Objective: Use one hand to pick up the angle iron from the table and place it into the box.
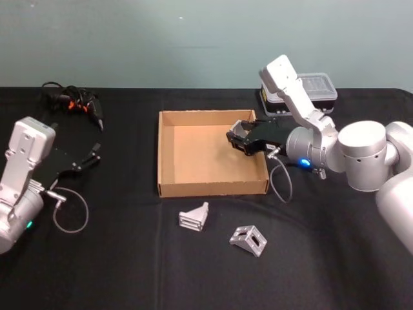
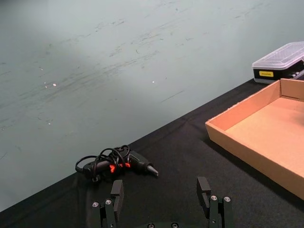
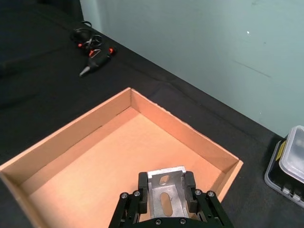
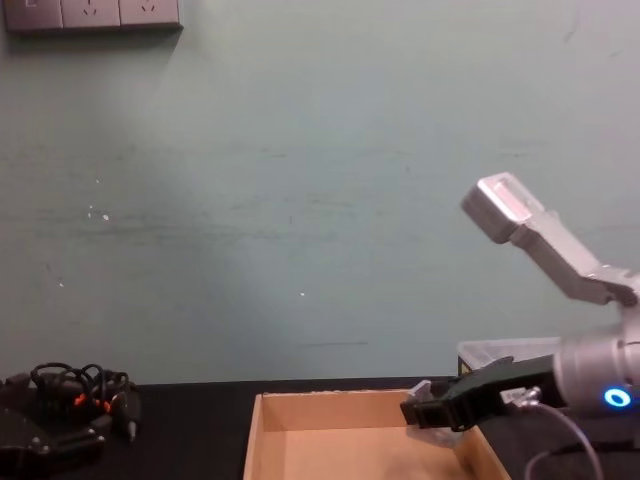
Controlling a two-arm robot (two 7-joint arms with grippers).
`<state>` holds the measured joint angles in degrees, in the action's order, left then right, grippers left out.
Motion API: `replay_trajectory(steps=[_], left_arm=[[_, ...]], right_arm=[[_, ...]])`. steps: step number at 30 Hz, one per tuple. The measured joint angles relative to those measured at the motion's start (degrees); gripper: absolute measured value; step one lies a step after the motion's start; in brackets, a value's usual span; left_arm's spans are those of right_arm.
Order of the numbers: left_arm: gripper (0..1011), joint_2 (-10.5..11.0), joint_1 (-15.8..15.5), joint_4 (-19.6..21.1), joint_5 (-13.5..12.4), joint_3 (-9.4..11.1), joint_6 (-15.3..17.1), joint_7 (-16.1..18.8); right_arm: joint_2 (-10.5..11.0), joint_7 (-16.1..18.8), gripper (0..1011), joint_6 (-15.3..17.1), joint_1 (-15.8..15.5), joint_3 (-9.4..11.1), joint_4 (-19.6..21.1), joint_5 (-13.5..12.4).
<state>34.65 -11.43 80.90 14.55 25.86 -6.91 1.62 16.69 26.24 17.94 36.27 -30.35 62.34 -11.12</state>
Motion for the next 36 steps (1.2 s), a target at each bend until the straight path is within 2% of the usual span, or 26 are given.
replay_trajectory(steps=[1, 2, 11, 20, 22, 23, 25, 30, 36], left_arm=[[1011, 0.0, 0.0, 0.0, 0.0, 0.0, 0.0, 0.0], [1011, 0.0, 0.0, 0.0, 0.0, 0.0, 0.0, 0.0], [1011, 0.0, 0.0, 0.0, 0.0, 0.0, 0.0, 0.0], [1011, 0.0, 0.0, 0.0, 0.0, 0.0, 0.0, 0.0], [1011, 0.0, 0.0, 0.0, 0.0, 0.0, 0.0, 0.0], [1011, 0.0, 0.0, 0.0, 0.0, 0.0, 0.0, 0.0], [1011, 0.0, 0.0, 0.0, 0.0, 0.0, 0.0, 0.0], [1011, 0.0, 0.0, 0.0, 0.0, 0.0, 0.0, 0.0], [1011, 0.0, 0.0, 0.0, 0.0, 0.0, 0.0, 0.0]], right_arm=[[0.0, 0.0, 450, 0.0, 0.0, 0.0, 0.0, 0.0], [-1.3, -0.2, 450, -0.7, 1.0, -0.1, -2.6, 0.6], [-4.1, -0.8, 450, -2.4, 3.0, 0.0, -8.2, 2.5], [-4.2, -0.8, 450, -2.5, 3.1, 0.1, -8.4, 2.5], [-4.2, -0.8, 487, -2.5, 3.1, 0.0, -8.3, 2.5], [-4.2, -0.8, 544, -2.5, 3.1, 0.0, -8.3, 2.5], [-4.2, -0.8, 579, -2.5, 3.1, 0.0, -8.3, 2.5], [-4.1, -0.8, 762, -2.5, 3.0, 0.0, -8.1, 2.5], [-4.1, -0.8, 924, -2.4, 3.0, 0.0, -8.1, 2.5]])
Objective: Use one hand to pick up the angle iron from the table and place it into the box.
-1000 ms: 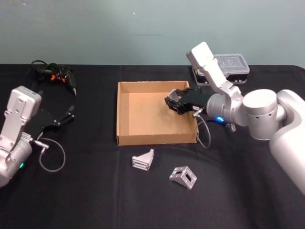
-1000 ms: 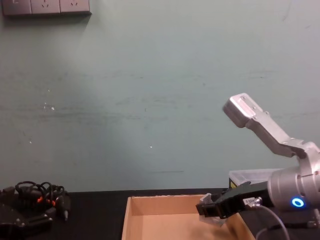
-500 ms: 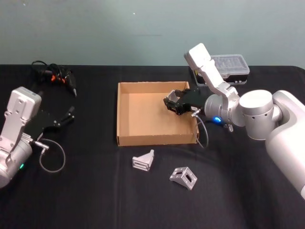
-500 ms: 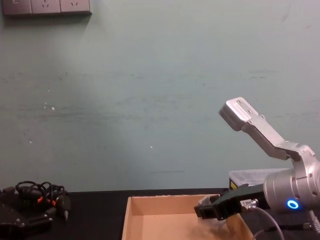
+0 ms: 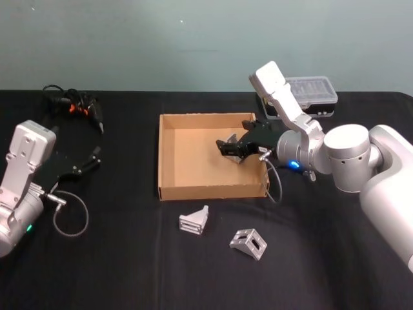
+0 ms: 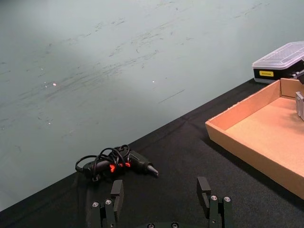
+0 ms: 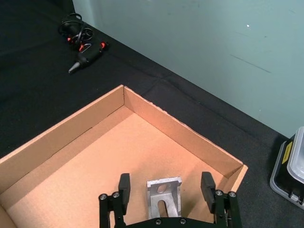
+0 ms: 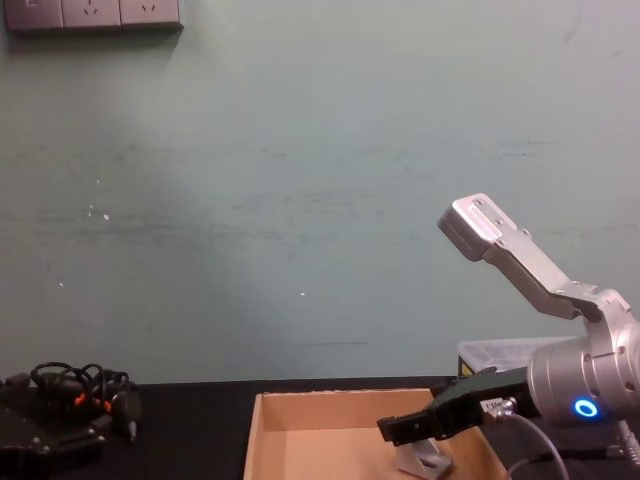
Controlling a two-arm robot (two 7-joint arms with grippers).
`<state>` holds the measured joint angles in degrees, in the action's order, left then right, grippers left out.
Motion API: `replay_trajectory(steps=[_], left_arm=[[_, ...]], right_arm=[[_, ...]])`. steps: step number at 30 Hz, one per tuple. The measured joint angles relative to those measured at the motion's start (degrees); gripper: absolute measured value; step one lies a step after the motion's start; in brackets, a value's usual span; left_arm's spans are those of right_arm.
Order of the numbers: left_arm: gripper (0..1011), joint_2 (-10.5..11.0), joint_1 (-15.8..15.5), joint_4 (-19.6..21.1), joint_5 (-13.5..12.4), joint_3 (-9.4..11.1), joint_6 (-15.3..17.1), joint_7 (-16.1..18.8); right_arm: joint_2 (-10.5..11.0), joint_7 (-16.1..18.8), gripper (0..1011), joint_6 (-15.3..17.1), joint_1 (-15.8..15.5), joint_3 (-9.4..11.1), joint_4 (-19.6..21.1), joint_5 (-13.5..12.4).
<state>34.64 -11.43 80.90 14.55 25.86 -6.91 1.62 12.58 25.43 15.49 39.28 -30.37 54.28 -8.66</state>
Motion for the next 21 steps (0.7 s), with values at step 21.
replay_trajectory(steps=[21], left_arm=[[1011, 0.0, 0.0, 0.0, 0.0, 0.0, 0.0, 0.0]], right_arm=[[5.4, 1.3, 1003, 2.0, -8.6, 3.4, 15.9, -1.8]])
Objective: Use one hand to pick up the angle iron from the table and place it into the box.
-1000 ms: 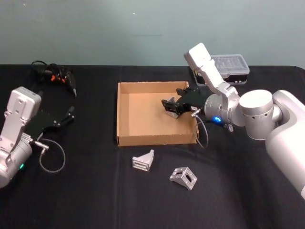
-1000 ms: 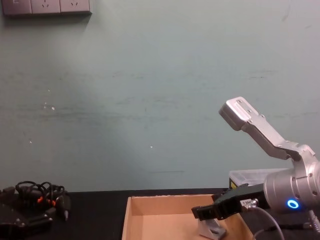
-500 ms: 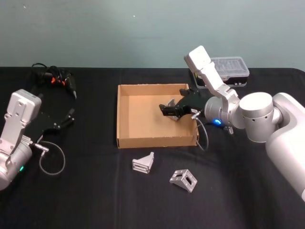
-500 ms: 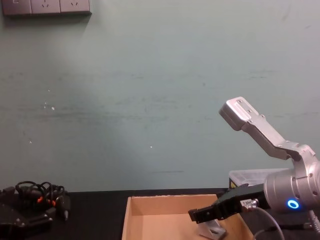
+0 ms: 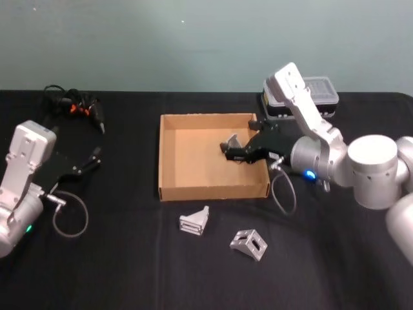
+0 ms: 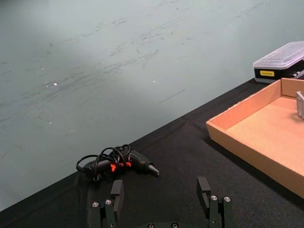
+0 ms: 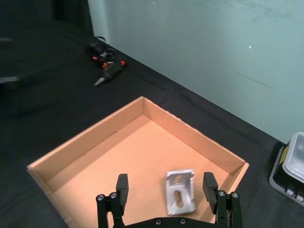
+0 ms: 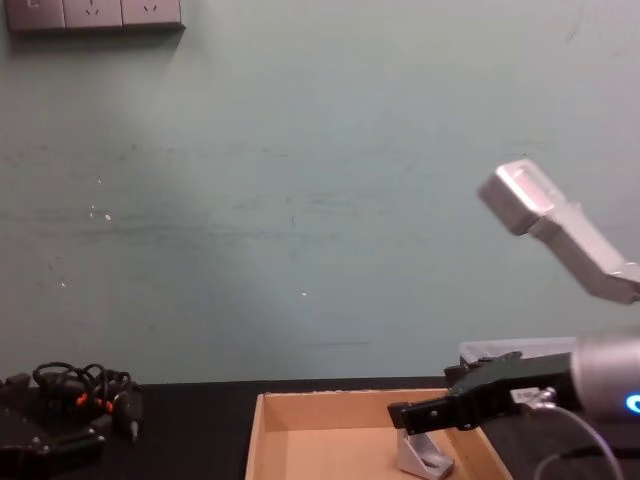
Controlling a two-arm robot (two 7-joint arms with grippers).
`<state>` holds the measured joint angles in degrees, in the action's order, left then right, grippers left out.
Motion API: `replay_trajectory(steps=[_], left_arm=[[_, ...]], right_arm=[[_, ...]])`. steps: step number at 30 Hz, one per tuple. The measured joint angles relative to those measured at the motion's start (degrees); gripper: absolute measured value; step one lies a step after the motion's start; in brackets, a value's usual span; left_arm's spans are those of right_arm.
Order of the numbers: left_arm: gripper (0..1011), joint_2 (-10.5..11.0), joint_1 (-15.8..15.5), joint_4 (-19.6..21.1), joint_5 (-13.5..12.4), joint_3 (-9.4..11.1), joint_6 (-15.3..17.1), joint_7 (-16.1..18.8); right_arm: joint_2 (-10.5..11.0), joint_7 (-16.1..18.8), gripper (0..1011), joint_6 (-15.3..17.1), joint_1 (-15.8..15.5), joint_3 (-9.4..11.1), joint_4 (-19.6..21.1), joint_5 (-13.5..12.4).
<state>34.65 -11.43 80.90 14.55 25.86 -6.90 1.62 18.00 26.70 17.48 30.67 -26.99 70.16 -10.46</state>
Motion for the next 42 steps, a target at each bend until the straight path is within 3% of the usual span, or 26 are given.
replay_trajectory(steps=[4, 6, 13, 16, 23, 32, 42], left_arm=[[1011, 0.0, 0.0, 0.0, 0.0, 0.0, 0.0, 0.0], [1011, 0.0, 0.0, 0.0, 0.0, 0.0, 0.0, 0.0], [1011, 0.0, 0.0, 0.0, 0.0, 0.0, 0.0, 0.0], [1011, 0.0, 0.0, 0.0, 0.0, 0.0, 0.0, 0.0], [1011, 0.0, 0.0, 0.0, 0.0, 0.0, 0.0, 0.0], [1011, 0.0, 0.0, 0.0, 0.0, 0.0, 0.0, 0.0], [1011, 0.0, 0.0, 0.0, 0.0, 0.0, 0.0, 0.0]], right_arm=[[2.0, 0.3, 1003, 0.8, -3.1, 0.9, 5.2, -1.1], [3.9, 0.3, 1003, 1.7, -6.2, 1.9, 10.1, -2.3], [7.4, -0.5, 1003, 3.9, -13.0, 4.0, 19.1, -5.4], [9.6, -1.5, 1003, 4.8, -17.2, 5.2, 23.9, -6.7], [13.7, -2.5, 1003, 6.6, -22.8, 6.1, 29.1, -8.0], [17.1, -0.5, 1003, 9.2, -24.8, 3.7, 31.3, -8.2], [16.6, -0.6, 1003, 11.3, -23.1, 0.9, 29.9, -7.2]])
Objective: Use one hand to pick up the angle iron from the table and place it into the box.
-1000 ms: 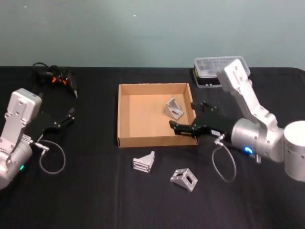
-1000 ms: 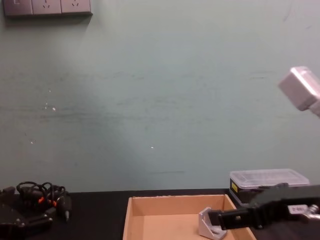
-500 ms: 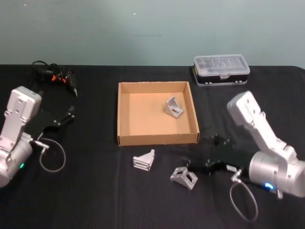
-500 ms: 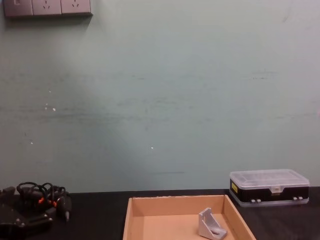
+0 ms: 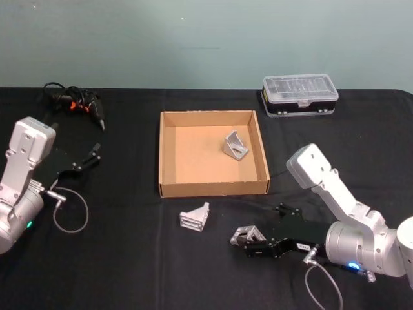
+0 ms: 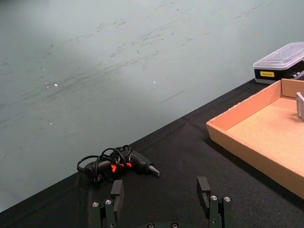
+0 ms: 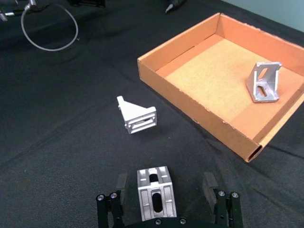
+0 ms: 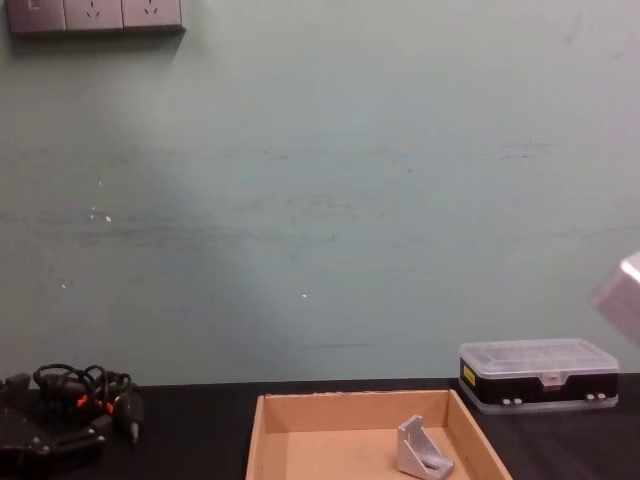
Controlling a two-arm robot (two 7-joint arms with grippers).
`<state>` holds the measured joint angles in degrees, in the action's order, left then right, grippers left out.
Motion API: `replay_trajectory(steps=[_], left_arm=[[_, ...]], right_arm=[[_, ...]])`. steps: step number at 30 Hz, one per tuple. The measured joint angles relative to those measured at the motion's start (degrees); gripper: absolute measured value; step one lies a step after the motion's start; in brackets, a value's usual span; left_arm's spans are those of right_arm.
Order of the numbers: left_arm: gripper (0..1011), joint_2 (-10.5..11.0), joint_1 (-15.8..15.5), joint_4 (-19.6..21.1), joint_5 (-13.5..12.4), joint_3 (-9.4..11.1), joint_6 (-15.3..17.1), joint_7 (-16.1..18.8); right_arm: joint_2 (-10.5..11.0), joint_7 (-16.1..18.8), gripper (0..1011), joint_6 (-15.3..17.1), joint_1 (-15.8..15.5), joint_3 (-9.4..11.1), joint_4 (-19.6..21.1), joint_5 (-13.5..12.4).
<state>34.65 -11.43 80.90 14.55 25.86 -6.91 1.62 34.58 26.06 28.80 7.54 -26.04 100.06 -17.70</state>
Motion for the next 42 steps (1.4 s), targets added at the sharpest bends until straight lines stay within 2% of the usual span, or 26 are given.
replay_trajectory(steps=[14, 18, 26, 34, 38, 42], left_arm=[[1011, 0.0, 0.0, 0.0, 0.0, 0.0, 0.0, 0.0], [1012, 0.0, 0.0, 0.0, 0.0, 0.0, 0.0, 0.0], [1011, 0.0, 0.0, 0.0, 0.0, 0.0, 0.0, 0.0], [1011, 0.0, 0.0, 0.0, 0.0, 0.0, 0.0, 0.0], [1011, 0.0, 0.0, 0.0, 0.0, 0.0, 0.0, 0.0], [1011, 0.0, 0.0, 0.0, 0.0, 0.0, 0.0, 0.0]], right_arm=[[-0.4, -0.2, 1003, 1.0, 0.8, -1.5, -0.7, 1.4], [-0.5, -0.7, 1003, 0.7, 1.0, -2.4, -1.0, 3.4], [-1.5, -0.6, 1003, 0.2, 1.4, -3.0, -2.2, 5.4], [-1.6, -0.5, 999, 0.1, 1.4, -3.0, -2.3, 5.5], [-1.5, -0.5, 946, 0.1, 1.4, -3.0, -2.3, 5.5], [-1.5, -0.5, 835, 0.1, 1.4, -3.0, -2.2, 5.4]])
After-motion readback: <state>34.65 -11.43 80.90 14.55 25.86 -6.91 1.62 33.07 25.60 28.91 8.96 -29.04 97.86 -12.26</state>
